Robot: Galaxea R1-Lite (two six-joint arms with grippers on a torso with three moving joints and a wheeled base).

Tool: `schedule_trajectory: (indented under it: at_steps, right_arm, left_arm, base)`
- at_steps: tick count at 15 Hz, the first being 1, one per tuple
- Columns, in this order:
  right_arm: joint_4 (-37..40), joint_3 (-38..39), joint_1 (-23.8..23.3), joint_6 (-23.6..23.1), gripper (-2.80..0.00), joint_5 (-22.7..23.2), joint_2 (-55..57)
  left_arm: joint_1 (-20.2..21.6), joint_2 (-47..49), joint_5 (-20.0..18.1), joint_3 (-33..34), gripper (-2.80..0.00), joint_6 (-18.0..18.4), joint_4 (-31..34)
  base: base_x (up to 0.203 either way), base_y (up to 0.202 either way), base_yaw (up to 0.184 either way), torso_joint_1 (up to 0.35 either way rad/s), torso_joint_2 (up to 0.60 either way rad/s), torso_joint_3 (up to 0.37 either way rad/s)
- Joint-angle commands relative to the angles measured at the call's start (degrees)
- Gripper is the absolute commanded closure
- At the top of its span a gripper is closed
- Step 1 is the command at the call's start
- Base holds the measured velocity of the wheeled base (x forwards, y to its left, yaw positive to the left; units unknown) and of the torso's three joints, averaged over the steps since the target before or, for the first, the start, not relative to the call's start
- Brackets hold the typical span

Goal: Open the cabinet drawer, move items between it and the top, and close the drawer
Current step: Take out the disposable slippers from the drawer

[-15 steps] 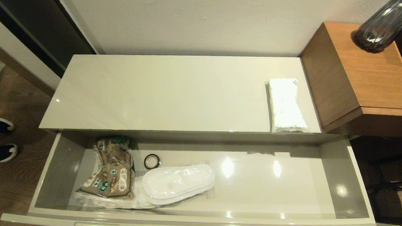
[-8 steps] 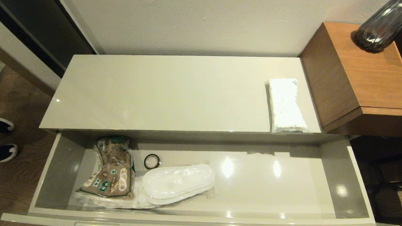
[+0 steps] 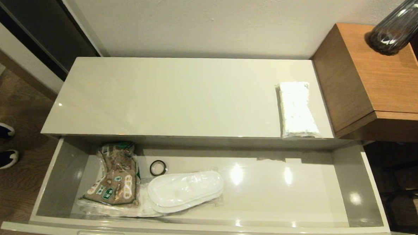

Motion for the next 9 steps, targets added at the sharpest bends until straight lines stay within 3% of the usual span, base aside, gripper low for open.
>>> schedule_trajectory:
  at_steps: [1, 6, 9]
  right_arm:
    - [-0.2, 0.1, 0.0, 0.4, 0.0, 0.1, -1.1]
    - [-2.0, 0.1, 0.0, 0.5, 0.0, 0.7, -1.1]
    - [-3.3, -0.3, 0.0, 4.9, 0.0, 6.7, -1.1]
  left_arm:
    - [0.0, 0.1, 0.0, 0.0, 0.0, 0.0, 0.0]
    - [0.0, 0.1, 0.0, 0.0, 0.0, 0.0, 0.0]
    - [0.0, 0.1, 0.0, 0.0, 0.0, 0.0, 0.0]
  base:
    - [0.0, 0.0, 0.0, 0.0, 0.0, 0.0]
    - [0.0, 0.0, 0.0, 0.0, 0.0, 0.0]
    - [0.0, 0.0, 0.0, 0.0, 0.0, 0.0]
